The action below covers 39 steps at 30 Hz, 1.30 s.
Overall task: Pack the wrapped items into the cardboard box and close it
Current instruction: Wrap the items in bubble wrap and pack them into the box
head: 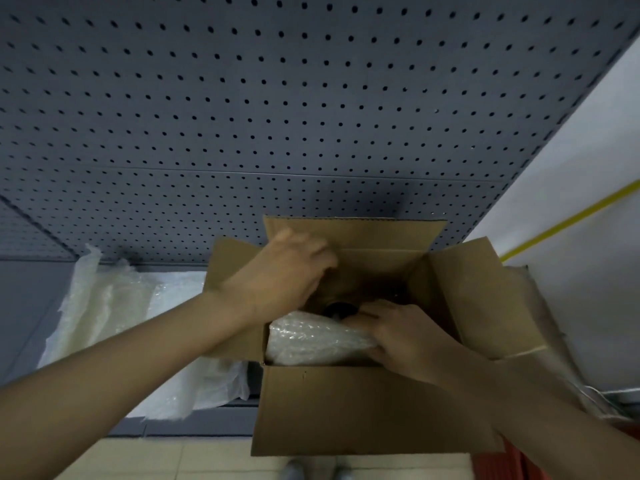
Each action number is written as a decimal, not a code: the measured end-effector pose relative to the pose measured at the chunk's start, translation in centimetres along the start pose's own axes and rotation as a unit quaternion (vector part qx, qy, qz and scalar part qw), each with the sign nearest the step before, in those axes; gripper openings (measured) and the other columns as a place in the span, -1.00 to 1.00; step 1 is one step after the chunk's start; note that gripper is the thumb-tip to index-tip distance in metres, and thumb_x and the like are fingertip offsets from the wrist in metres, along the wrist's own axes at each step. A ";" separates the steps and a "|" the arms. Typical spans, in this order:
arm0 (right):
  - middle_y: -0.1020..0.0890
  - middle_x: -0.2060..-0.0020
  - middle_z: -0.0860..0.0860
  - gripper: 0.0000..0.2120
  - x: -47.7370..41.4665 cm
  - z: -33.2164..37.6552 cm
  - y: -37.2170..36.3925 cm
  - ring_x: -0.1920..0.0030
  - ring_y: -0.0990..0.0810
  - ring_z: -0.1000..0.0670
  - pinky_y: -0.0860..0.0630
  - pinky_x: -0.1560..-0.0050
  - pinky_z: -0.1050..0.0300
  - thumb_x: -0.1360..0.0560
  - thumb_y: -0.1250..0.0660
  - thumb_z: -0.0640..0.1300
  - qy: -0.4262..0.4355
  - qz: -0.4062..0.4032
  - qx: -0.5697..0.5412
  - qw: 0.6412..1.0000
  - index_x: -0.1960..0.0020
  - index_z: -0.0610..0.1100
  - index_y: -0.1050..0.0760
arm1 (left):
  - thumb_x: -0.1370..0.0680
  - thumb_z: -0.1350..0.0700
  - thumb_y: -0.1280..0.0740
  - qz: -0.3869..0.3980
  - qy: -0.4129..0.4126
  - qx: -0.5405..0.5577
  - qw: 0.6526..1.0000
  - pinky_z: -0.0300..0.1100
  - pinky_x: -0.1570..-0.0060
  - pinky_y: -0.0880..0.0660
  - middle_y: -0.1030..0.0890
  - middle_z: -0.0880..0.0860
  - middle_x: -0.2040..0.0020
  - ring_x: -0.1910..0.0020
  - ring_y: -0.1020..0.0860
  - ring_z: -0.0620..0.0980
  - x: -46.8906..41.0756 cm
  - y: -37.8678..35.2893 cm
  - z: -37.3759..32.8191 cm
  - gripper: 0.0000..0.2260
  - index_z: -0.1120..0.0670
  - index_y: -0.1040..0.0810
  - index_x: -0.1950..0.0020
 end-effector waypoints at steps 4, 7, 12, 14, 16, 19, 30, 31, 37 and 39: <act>-0.63 -0.11 -0.02 -0.48 0.5 -0.5 -0.5 -0.09 -0.62 -0.06 -0.57 0.00 0.05 -0.37 -0.45 -0.03 0.001 0.002 -0.022 1.000 -0.31 -0.01 -0.46 | -0.57 0.01 -0.27 0.302 0.027 0.132 0.944 -0.01 -0.25 -0.42 -0.47 -0.01 -0.31 -0.25 -0.45 0.01 -3.5 -8.8 -0.8 -0.63 -0.02 -0.41 -0.38; -0.46 -0.32 0.01 -0.51 0.6 -0.8 -0.9 -0.31 -0.41 -0.03 -0.38 -0.26 0.06 -0.53 -0.27 -0.05 -0.009 0.002 -0.060 0.998 -0.44 0.05 -0.28 | -0.60 -0.02 -0.22 0.387 0.079 0.150 0.906 -0.01 -0.35 -0.35 -0.38 0.00 -0.45 -0.38 -0.38 0.04 -4.3 -14.0 -0.2 -0.57 -0.06 -0.31 -0.47; -0.46 -0.29 0.01 -0.52 0.5 -0.9 -0.8 -0.27 -0.41 -0.02 -0.40 -0.21 0.07 -0.54 -0.26 -0.06 -0.010 -0.001 -0.083 0.997 -0.44 0.06 -0.27 | -0.64 0.07 -0.15 0.416 0.174 0.188 0.872 -0.11 -0.30 -0.39 -0.46 0.01 -0.40 -0.28 -0.47 0.02 -3.8 -17.2 1.5 -0.69 -0.04 -0.48 -0.36; -0.47 -0.27 0.02 -0.52 0.6 -0.9 -0.9 -0.25 -0.42 -0.02 -0.42 -0.17 0.06 -0.53 -0.26 -0.07 -0.010 -0.004 -0.080 0.997 -0.43 0.06 -0.29 | -0.63 0.12 -0.16 0.407 0.174 0.192 0.876 -0.07 -0.20 -0.49 -0.57 0.02 -0.26 -0.13 -0.55 0.02 -3.6 -17.2 1.8 -0.74 -0.02 -0.57 -0.23; -0.48 -0.25 0.02 -0.53 0.7 -0.8 -0.9 -0.22 -0.44 -0.03 -0.42 -0.12 0.06 -0.53 -0.26 -0.07 -0.006 -0.007 -0.083 0.996 -0.42 0.07 -0.31 | -0.61 0.16 -0.19 0.390 0.153 0.170 0.892 -0.11 -0.06 -0.53 -0.60 0.04 -0.17 -0.05 -0.56 0.02 -3.8 -17.0 1.4 -0.77 0.02 -0.59 -0.17; -0.49 -0.23 0.05 -0.55 0.7 -0.9 -0.9 -0.20 -0.45 -0.01 -0.43 -0.10 0.08 -0.52 -0.26 -0.08 -0.001 0.002 -0.084 0.996 -0.40 0.10 -0.33 | -0.56 0.26 -0.25 0.372 0.123 0.116 0.913 -0.27 0.34 -0.42 -0.61 0.09 -0.05 0.20 -0.53 -0.03 -4.4 -16.4 0.7 -0.80 0.11 -0.58 -0.12; -0.59 -0.17 0.05 -0.66 -2.4 -1.6 -5.3 -0.15 -0.55 0.01 -0.45 -0.11 0.12 -0.49 -0.30 -0.11 -0.031 0.101 -0.123 0.987 -0.25 0.09 -0.51 | -0.54 0.26 -0.27 0.335 0.129 0.109 0.927 -0.22 0.18 -0.36 -0.60 0.10 -0.13 0.11 -0.48 -0.04 -5.2 -16.3 1.9 -0.75 0.10 -0.57 -0.19; -0.59 -0.18 0.07 -0.65 -2.7 -1.7 -5.6 -0.16 -0.55 0.04 -0.44 -0.12 0.16 -0.49 -0.33 -0.08 -0.041 0.129 -0.155 0.979 -0.27 0.09 -0.50 | -0.54 0.26 -0.27 0.331 0.134 0.117 0.927 -0.22 0.16 -0.37 -0.60 0.09 -0.14 0.10 -0.48 -0.04 -5.2 -16.4 2.1 -0.75 0.09 -0.58 -0.19; -0.60 -0.19 0.08 -0.69 -2.2 -2.6 -5.7 -0.13 -0.56 0.12 -0.48 -0.14 0.24 -0.50 -0.36 -0.04 -0.092 0.221 -0.280 0.930 -0.24 0.08 -0.54 | -0.57 0.26 -0.23 0.315 0.162 0.142 0.924 -0.20 0.14 -0.42 -0.60 0.11 -0.14 0.05 -0.54 0.01 -4.4 -16.9 2.8 -0.74 0.09 -0.55 -0.22; -0.58 -0.22 -0.03 -0.71 -3.2 -1.7 -7.0 -0.15 -0.55 0.02 -0.48 -0.16 0.19 -0.54 -0.30 -0.17 -0.059 0.231 -0.185 0.953 -0.26 -0.06 -0.55 | -0.58 0.25 -0.22 0.312 0.171 0.146 0.923 -0.19 0.12 -0.46 -0.60 0.12 -0.15 0.04 -0.55 0.02 -4.4 -17.0 2.9 -0.74 0.10 -0.55 -0.23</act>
Point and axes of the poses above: each hand's wrist, its own x-axis away from the middle knuckle, its own y-axis out of the back of the hand, z = x × y, the point moved 8 cm from there along -x, towards the middle knuckle
